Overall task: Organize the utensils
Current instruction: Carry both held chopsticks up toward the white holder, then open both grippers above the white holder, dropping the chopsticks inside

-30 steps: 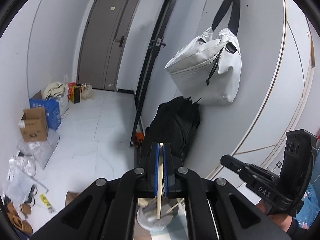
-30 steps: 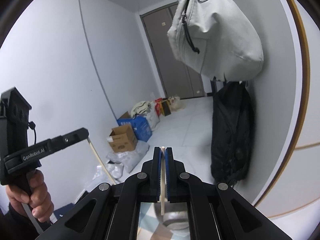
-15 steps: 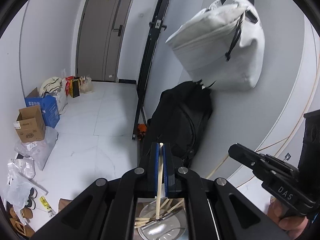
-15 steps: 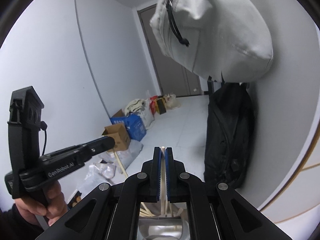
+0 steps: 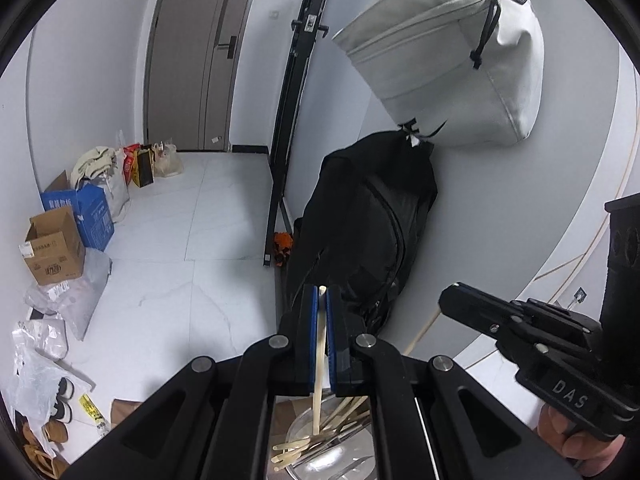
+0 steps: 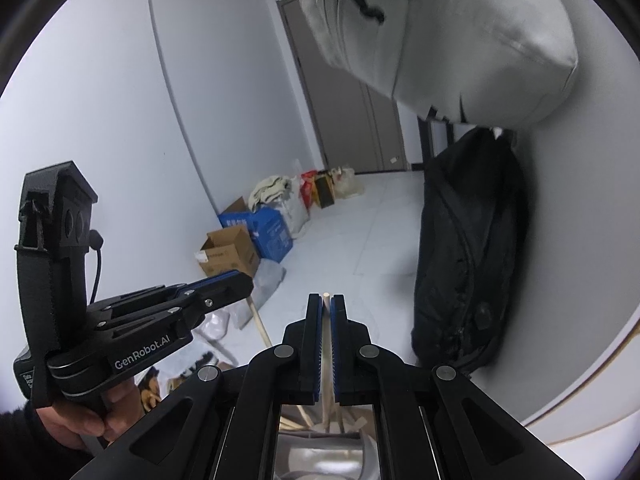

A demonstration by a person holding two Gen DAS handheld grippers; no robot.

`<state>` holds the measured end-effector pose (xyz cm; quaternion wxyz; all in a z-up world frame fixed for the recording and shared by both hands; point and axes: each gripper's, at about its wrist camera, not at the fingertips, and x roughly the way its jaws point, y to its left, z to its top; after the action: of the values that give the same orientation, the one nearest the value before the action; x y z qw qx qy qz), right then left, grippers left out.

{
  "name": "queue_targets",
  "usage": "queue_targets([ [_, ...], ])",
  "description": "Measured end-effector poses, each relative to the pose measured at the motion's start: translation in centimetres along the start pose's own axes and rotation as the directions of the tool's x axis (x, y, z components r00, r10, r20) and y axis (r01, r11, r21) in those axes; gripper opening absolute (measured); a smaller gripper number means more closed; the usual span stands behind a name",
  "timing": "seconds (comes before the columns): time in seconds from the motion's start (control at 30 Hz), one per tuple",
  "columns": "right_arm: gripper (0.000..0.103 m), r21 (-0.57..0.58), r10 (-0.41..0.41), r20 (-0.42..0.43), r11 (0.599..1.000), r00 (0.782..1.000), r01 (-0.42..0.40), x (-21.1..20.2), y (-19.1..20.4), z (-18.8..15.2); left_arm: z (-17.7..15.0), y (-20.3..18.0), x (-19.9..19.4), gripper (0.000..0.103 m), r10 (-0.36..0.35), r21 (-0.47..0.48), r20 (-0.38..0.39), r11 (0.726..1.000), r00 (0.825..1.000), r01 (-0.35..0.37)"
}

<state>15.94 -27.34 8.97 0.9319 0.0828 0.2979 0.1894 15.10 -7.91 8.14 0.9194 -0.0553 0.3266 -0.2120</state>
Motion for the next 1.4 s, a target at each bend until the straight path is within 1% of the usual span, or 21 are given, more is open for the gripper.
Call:
queue_targets([
  [0.1,0.003,0.012,-0.001,-0.025,1.000,1.000,0.001,1.1,-0.4,-0.8,-0.5,0.4,0.4,0.000,-0.006,-0.010,-0.013,1.000,1.000,0.005],
  [0.3,0.003,0.059,0.024,-0.087,0.998,0.996,-0.019,3.0,-1.5,-3.0,-1.9,1.1,1.7,0.000,-0.075,-0.029,-0.085,0.997,0.994,0.073],
  [0.4,0.004,0.066,0.037,-0.111,0.997,0.993,-0.030,3.7,-1.5,-4.0,-2.3,1.0,2.3,0.000,-0.092,-0.016,-0.127,0.996,0.988,0.090],
  [0.47,0.004,0.075,0.050,-0.121,0.996,0.991,-0.041,4.1,-1.6,-4.4,-2.4,1.0,2.5,0.000,-0.088,-0.014,-0.147,0.996,0.985,0.086],
  [0.57,0.007,0.105,0.080,-0.136,0.992,0.987,-0.066,4.3,-1.9,-4.7,-2.5,1.3,3.1,0.000,-0.128,-0.040,-0.196,0.992,0.972,0.123],
  [0.63,0.008,0.139,0.114,-0.130,0.986,0.985,-0.095,4.1,-2.4,-4.6,-2.5,1.5,3.4,0.001,-0.149,-0.052,-0.222,0.989,0.963,0.141],
  [0.67,0.008,0.150,0.117,-0.121,0.984,0.986,-0.099,3.9,-2.6,-4.6,-2.5,1.6,3.4,0.001,-0.154,-0.056,-0.234,0.988,0.960,0.145],
  [0.7,0.008,0.164,0.119,-0.110,0.981,0.987,-0.100,3.6,-2.8,-4.6,-2.4,1.5,3.5,0.002,-0.164,-0.060,-0.245,0.986,0.956,0.154],
  [0.73,0.008,0.178,0.130,-0.103,0.978,0.986,-0.110,3.3,-3.0,-4.5,-2.4,1.5,3.4,0.008,-0.171,-0.062,-0.250,0.985,0.953,0.160],
  [0.77,0.008,0.190,0.143,-0.095,0.974,0.985,-0.123,3.1,-3.2,-4.5,-2.4,1.4,3.2,0.018,-0.175,-0.058,-0.252,0.984,0.952,0.166],
  [0.8,0.009,0.199,0.144,-0.088,0.972,0.986,-0.125,2.8,-3.4,-4.5,-2.4,1.3,3.0,0.023,-0.174,-0.052,-0.252,0.985,0.952,0.166],
  [0.83,0.012,0.205,0.136,-0.083,0.972,0.987,-0.117,2.4,-3.5,-4.5,-2.4,1.1,2.8,0.032,-0.169,-0.044,-0.248,0.986,0.954,0.164],
  [0.87,0.015,0.207,0.133,-0.078,0.972,0.988,-0.115,2.2,-3.5,-4.6,-2.4,1.1,2.5,0.038,-0.165,-0.036,-0.235,0.986,0.958,0.161],
  [0.9,0.016,0.209,0.129,-0.073,0.972,0.989,-0.111,1.8,-3.6,-4.7,-2.4,1.0,2.2,0.039,-0.160,-0.033,-0.227,0.987,0.961,0.157],
  [0.97,0.026,0.218,0.108,-0.062,0.972,0.992,-0.092,1.0,-3.6,-4.8,-2.4,1.2,1.7,0.044,-0.145,-0.030,-0.216,0.989,0.966,0.142],
  [1.07,0.036,0.227,0.098,-0.047,0.970,0.994,-0.085,0.0,-3.6,-5.2,-2.5,1.5,0.5,0.046,-0.116,-0.035,-0.187,0.993,0.976,0.111],
  [1.13,0.041,0.226,0.082,-0.032,0.972,0.996,-0.072,-0.8,-3.4,-5.5,-2.8,1.7,-0.6,0.046,-0.079,-0.031,-0.163,0.997,0.984,0.075],
  [1.2,0.043,0.219,0.069,-0.027,0.974,0.997,-0.062,-1.5,-3.1,-5.7,-3.1,1.8,-1.3,0.047,-0.058,-0.029,-0.149,0.998,0.987,0.054],
  [1.3,0.048,0.218,0.064,-0.020,0.974,0.998,-0.058,-2.4,-2.5,-6.3,-3.7,1.8,-2.6,0.047,0.001,-0.013,-0.124,1.000,0.992,-0.002],
  [1.4,0.050,0.213,0.066,-0.013,0.975,0.998,-0.061,-3.1,-1.6,-6.8,-4.2,1.6,-3.8,0.047,0.037,-0.010,-0.091,0.999,0.995,-0.038],
])
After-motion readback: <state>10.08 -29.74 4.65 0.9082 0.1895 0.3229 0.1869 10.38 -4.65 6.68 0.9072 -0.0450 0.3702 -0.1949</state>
